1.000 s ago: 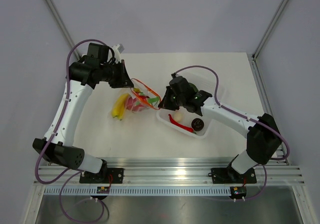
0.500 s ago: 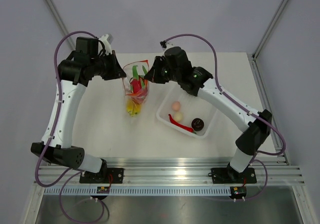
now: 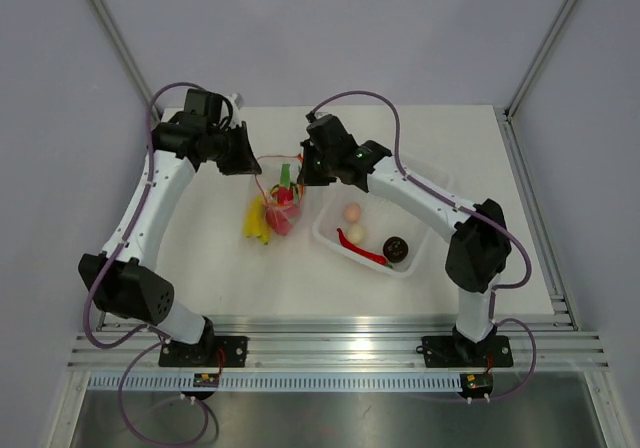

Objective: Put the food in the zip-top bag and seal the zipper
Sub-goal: Adjust the zipper food storage bag at the center of the board.

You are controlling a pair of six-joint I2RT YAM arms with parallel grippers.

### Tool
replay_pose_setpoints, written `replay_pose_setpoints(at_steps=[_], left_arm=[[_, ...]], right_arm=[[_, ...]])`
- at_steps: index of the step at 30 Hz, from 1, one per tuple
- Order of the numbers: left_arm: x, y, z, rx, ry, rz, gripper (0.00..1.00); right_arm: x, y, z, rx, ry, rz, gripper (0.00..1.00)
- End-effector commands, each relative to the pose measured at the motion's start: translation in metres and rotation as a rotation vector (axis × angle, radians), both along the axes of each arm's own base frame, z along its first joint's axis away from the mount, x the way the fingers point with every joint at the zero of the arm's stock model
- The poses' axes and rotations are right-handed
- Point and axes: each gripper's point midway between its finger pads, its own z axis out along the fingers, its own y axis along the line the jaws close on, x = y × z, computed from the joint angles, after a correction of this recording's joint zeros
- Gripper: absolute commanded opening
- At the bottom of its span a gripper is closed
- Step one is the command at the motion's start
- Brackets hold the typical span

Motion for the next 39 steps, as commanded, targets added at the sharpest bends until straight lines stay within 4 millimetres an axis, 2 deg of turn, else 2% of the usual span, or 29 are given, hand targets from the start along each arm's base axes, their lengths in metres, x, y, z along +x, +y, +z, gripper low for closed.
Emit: replay_pose_setpoints(at_steps=[1,2,4,6,7,8,10,11,14,15,17,25,29,30,31,33,34,36,37,39], left_arm=[[0.004,0.002,0.118,-0.063,-0.349,0.006,0.0],[0.002,0.002,0.124,-0.07,-0.365,0.005,0.0],[-0.001,0.0,0.128,-0.086,-0.374,-0.006,0.0],[0.0,-0.003,0.111,-0.092,-0.333,-0.012,0.0],[0.001,-0.005,0.103,-0.095,-0.311,-0.015,0.0],[0.002,-0.007,0.084,-0.099,-0.269,-0.02,0.0],[0.007,-0.014,0.067,-0.127,-0.239,-0.032,0.0],[0.006,-0.014,0.053,-0.121,-0.205,-0.033,0.0],[0.007,-0.014,0.031,-0.103,-0.145,-0.035,0.0],[0.006,-0.014,0.028,-0.101,-0.139,-0.038,0.0],[0.006,-0.014,0.028,-0.103,-0.14,-0.04,0.0],[0.004,-0.016,0.048,-0.12,-0.177,-0.049,0.0],[0.003,-0.02,0.058,-0.149,-0.193,-0.057,0.0],[0.004,-0.02,0.057,-0.149,-0.191,-0.055,0.0],[0.003,-0.02,0.057,-0.15,-0.189,-0.054,0.0],[0.001,-0.022,0.051,-0.147,-0.173,-0.057,0.0],[0.001,-0.022,0.049,-0.143,-0.171,-0.055,0.0],[0.0,-0.021,0.044,-0.141,-0.159,-0.05,0.0],[0.0,-0.021,0.044,-0.141,-0.162,-0.049,0.0],[-0.001,-0.021,0.043,-0.142,-0.159,-0.05,0.0]], right_arm=[[0.012,-0.011,0.141,0.165,-0.295,-0.026,0.0],[0.009,-0.015,0.153,0.177,-0.321,-0.027,0.0],[0.009,-0.018,0.157,0.184,-0.335,-0.034,0.0],[0.007,-0.017,0.147,0.179,-0.319,-0.029,0.0],[0.007,-0.016,0.138,0.169,-0.302,-0.027,0.0],[0.007,-0.013,0.12,0.152,-0.264,-0.024,0.0],[0.005,-0.01,0.098,0.138,-0.215,-0.015,0.0],[0.004,-0.009,0.077,0.113,-0.179,-0.014,0.0],[0.0,-0.01,0.052,0.099,-0.133,-0.023,0.0],[0.0,-0.01,0.05,0.107,-0.134,-0.024,0.0],[-0.004,-0.013,0.046,0.111,-0.124,-0.031,0.0],[-0.008,-0.026,0.053,0.1,-0.147,-0.064,0.0],[-0.008,-0.033,0.046,0.054,-0.14,-0.072,0.0],[-0.009,-0.033,0.047,0.048,-0.137,-0.061,0.02],[-0.008,-0.031,0.051,0.042,-0.144,-0.048,0.14],[-0.013,-0.032,0.049,0.018,-0.122,-0.02,0.28],[-0.013,-0.033,0.057,0.017,-0.138,-0.011,0.41],[-0.013,-0.041,0.064,-0.005,-0.161,-0.026,0.52],[-0.014,-0.047,0.073,-0.01,-0.185,-0.028,0.6],[-0.013,-0.061,0.082,-0.044,-0.225,-0.06,0.64]])
